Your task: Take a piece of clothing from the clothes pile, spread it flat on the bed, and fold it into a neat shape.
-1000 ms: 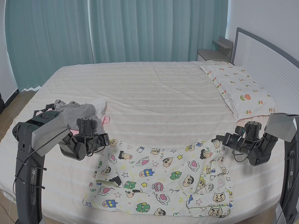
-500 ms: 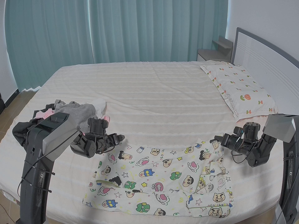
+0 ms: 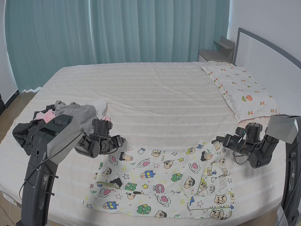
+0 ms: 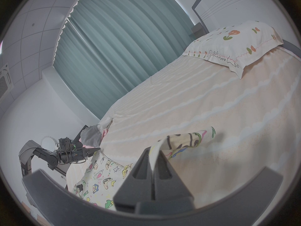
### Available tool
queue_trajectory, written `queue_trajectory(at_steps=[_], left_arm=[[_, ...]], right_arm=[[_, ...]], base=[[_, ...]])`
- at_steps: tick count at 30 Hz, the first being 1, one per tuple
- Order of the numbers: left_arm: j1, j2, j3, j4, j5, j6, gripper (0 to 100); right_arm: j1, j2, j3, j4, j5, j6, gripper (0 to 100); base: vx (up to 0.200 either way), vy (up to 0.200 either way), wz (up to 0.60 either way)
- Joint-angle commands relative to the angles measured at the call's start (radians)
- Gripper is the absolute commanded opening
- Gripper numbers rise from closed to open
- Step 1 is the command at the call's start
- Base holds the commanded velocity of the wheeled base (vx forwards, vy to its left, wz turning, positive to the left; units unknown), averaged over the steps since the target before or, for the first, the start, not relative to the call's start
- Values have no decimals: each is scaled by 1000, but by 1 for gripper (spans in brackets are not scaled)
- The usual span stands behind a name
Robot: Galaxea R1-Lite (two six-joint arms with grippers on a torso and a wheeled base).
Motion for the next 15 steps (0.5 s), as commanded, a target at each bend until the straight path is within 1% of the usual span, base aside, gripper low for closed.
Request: queue_trajectory(at_steps=[1,6,9,13,15], left_arm=[[0,8,-2,-3,4,1,0],[1,8,-1,-6,10,6,0],[5,8,5,-17,37,9,0],[9,0,22,-61,62,6,0],[11,-12,57,-106,66,7,0]], right_arm=[[0,0,2,0,0,0,0],[0,1,5,0,0,0,0],[0,1,10,-1,0,0,0],[-1,0,10,-1,-1,0,0],[-4,-2,11,-12,-3,0,0]], base=[[0,0,0],[0,0,0],[0,0,0],[0,0,0],[0,0,0]])
